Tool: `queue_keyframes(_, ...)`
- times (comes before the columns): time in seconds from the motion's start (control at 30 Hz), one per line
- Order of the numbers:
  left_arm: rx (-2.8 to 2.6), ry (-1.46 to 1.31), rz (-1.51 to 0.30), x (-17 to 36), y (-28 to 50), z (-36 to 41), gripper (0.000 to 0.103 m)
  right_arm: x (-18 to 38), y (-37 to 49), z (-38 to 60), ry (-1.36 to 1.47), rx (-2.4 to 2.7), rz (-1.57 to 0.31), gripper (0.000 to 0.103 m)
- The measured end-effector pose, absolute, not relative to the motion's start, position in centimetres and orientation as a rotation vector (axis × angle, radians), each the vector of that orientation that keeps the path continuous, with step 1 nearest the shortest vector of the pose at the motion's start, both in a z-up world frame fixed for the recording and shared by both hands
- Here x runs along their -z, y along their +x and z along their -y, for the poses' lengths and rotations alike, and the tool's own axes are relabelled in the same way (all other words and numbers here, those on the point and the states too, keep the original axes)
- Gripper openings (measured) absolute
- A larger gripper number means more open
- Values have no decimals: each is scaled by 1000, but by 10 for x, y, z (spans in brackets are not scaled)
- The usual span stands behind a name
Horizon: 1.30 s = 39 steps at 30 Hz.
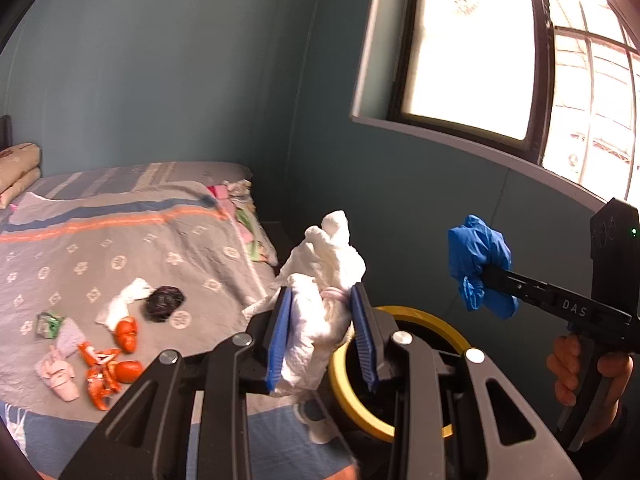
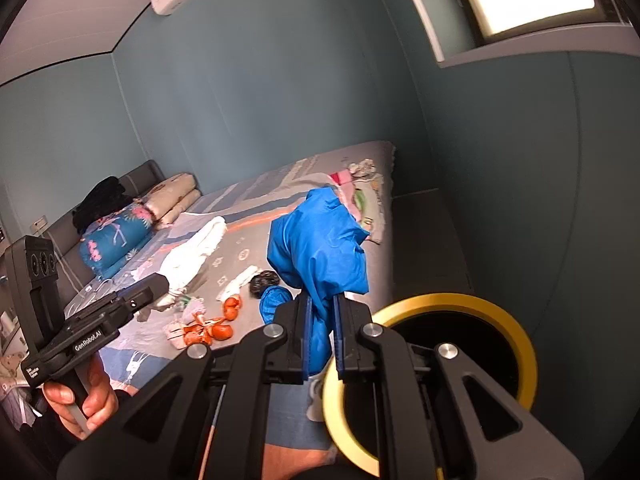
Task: Collect trash
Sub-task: 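Carry the blue glove and white tissue with both tools over the bin, then open both tools over the bin, dropping the glove and tissue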
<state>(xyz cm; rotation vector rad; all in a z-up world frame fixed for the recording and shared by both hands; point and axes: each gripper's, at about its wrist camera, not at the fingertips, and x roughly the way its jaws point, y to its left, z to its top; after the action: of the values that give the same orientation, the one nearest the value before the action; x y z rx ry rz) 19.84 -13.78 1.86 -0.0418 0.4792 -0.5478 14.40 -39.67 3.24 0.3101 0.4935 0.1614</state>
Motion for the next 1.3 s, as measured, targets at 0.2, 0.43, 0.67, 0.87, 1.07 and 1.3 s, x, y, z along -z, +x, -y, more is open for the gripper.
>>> queue_keyframes(0.2,607,-38,-531,-2,208,174,28,-19,148,420,350,-106,-514,9)
queue_keyframes(0.43,667,-43,-594,20,222,212,29,1,154,446,382,-61,-538,9)
queue_keyframes(0.67,699,-56,-663,50,235,238,29,27,163,460,415,-22,-584,9)
queue_keyframes(0.87,704,-57,-726,76,247,254,29,49,174,468,433,26,-620,10)
queue_keyframes(1.07,717,-74,-769,90,253,261,34,65,186,471,465,57,-650,11)
queue_keyframes(1.3,703,-111,-772,89,254,253,56,73,186,473,480,96,-659,33)
